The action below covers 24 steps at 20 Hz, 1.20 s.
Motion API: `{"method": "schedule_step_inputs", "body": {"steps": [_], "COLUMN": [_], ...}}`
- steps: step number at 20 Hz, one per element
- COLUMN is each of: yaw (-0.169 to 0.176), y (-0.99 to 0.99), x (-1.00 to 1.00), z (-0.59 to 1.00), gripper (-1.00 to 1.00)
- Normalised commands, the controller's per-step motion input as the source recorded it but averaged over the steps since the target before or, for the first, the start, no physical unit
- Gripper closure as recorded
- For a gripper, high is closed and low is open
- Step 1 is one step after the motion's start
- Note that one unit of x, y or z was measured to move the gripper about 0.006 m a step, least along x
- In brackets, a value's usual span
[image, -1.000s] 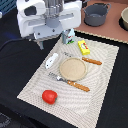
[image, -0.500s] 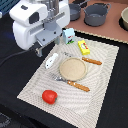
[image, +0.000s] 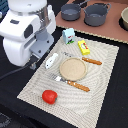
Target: Interact with the objects in diverse but meaningful ways.
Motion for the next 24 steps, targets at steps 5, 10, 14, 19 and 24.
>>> {"method": "schedule_step_inputs", "body": {"steps": [5, 10, 14, 19, 24], "yaw": [-0.022, -0.006, -0.006, 0.0, 0.0], "y": [-0.51, -0.54, -0.53, -0.46, -0.35], "x": [0.75, 0.71, 0.64, 0.45, 0.29], "z": [0.12, 0.03, 0.0, -0.16, -0.15], "gripper": [-1.0, -1.0, -1.0, -1.0, -1.0]}}
